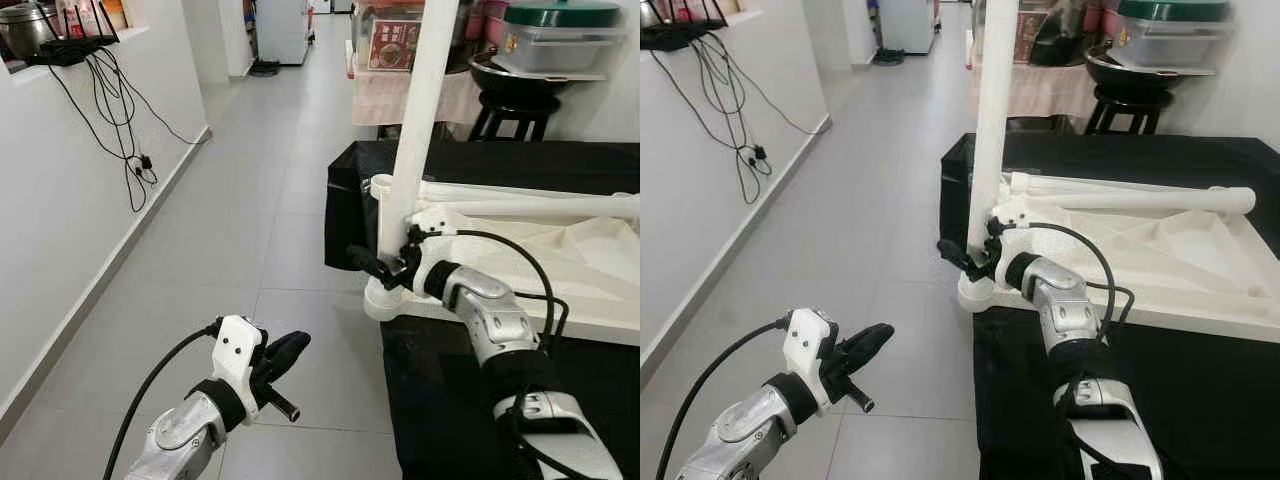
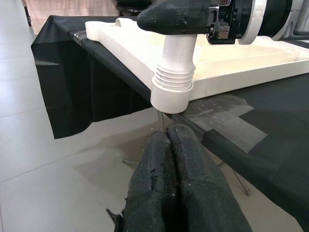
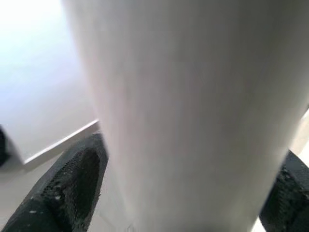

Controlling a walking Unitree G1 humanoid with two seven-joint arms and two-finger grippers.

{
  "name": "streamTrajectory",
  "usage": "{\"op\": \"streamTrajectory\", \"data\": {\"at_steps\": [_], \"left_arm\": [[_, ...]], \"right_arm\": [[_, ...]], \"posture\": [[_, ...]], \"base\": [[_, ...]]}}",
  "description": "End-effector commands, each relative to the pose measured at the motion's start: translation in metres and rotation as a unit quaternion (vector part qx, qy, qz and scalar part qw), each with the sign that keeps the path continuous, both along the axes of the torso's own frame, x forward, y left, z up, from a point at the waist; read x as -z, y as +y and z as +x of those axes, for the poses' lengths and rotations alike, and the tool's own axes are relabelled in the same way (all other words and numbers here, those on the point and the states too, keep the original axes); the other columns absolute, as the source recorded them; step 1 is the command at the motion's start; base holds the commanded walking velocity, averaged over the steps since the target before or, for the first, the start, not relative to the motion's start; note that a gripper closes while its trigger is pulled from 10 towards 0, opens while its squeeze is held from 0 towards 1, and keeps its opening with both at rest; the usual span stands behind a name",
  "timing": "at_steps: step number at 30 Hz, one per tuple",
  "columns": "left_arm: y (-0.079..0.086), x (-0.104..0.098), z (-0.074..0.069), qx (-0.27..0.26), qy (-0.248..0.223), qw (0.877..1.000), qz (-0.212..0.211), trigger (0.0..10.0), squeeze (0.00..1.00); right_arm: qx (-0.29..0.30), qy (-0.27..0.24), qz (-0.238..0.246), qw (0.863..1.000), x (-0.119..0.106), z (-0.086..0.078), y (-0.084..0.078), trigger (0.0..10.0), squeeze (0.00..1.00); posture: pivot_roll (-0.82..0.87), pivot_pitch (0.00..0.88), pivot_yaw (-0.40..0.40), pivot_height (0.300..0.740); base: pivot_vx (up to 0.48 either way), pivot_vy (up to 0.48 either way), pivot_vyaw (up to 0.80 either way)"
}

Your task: Building children table

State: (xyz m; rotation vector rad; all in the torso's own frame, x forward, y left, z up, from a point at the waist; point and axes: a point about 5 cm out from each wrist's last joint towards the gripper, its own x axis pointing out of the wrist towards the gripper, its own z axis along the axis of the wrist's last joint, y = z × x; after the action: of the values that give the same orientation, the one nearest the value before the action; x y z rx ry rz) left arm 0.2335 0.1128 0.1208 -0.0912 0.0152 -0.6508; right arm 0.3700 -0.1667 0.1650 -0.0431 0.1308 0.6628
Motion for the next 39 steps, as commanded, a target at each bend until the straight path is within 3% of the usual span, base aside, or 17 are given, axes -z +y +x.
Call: {"op": "streamTrajectory", "data": {"at_steps": [1,5,12,18,20,23,25,26,27,29,30,39], "left_arm": [[0.0,0.003,-0.001,-0.003,0.008,1.0,0.003,10.0,0.0],[-0.001,0.003,-0.002,-0.002,0.01,1.0,0.001,10.0,0.0],[-0.002,0.003,-0.003,0.0,0.011,1.0,-0.002,10.0,0.0],[-0.001,0.003,-0.003,0.001,0.012,1.0,-0.003,10.0,0.0],[0.001,0.003,-0.003,0.001,0.012,1.0,-0.004,10.0,0.0],[0.001,0.003,-0.003,0.001,0.012,1.0,-0.004,10.0,0.0],[0.005,0.003,-0.004,0.002,0.014,1.0,-0.005,10.0,0.0],[0.005,0.003,-0.004,0.002,0.014,1.0,-0.005,10.0,0.0],[0.006,0.003,-0.004,0.004,0.015,1.0,-0.003,10.0,0.0],[0.006,0.003,-0.004,0.004,0.015,1.0,-0.003,10.0,0.0],[0.007,0.003,-0.003,0.006,0.017,1.0,-0.003,10.0,0.0],[0.009,0.004,-0.001,0.0,0.015,1.0,0.004,10.0,0.0]], "right_arm": [[-0.027,0.002,-0.003,1.0,-0.002,0.003,0.005,0.0,0.0],[-0.053,0.017,0.01,0.998,0.0,0.005,0.0,0.0,0.0],[-0.046,0.028,0.015,0.998,0.01,0.002,-0.009,0.0,0.0],[-0.014,0.034,0.005,0.999,0.027,-0.009,-0.014,0.0,0.0],[0.041,0.042,-0.013,0.998,0.037,-0.018,-0.017,0.0,0.0],[0.054,0.043,-0.017,0.997,0.039,-0.019,-0.018,0.0,0.0],[0.249,0.07,-0.035,0.965,0.066,-0.064,-0.031,0.0,0.0],[0.249,0.07,-0.035,0.965,0.066,-0.064,-0.031,0.0,0.0],[0.326,0.079,-0.047,0.941,0.071,-0.085,-0.045,0.0,0.0],[0.326,0.079,-0.047,0.941,0.071,-0.085,-0.045,0.0,0.0],[0.368,0.078,-0.06,0.924,0.071,-0.097,-0.055,0.0,0.0],[0.406,0.038,-0.098,0.908,0.056,-0.095,-0.061,0.0,0.0]], "posture": [[0.04,0.0,-0.032,0.74],[0.04,0.0,-0.033,0.74],[0.04,0.0,-0.032,0.74],[0.02,0.0,-0.031,0.74],[0.01,0.0,-0.03,0.74],[0.01,0.0,-0.03,0.74],[-0.02,0.0,-0.002,0.74],[-0.02,0.0,-0.002,0.74],[-0.03,0.0,0.004,0.74],[-0.03,0.0,0.004,0.74],[-0.03,0.0,0.012,0.74],[-0.02,0.0,0.008,0.74]], "base": [[0.0,0.0,0.0],[0.0,0.0,0.0],[0.0,0.0,0.0],[0.0,0.0,0.0],[0.0,0.0,0.0],[0.0,0.0,0.0],[0.0,0.0,0.0],[0.0,0.0,0.0],[0.0,0.0,0.0],[0.0,0.0,0.0],[0.0,0.0,0.0],[0.0,0.0,0.0]]}}
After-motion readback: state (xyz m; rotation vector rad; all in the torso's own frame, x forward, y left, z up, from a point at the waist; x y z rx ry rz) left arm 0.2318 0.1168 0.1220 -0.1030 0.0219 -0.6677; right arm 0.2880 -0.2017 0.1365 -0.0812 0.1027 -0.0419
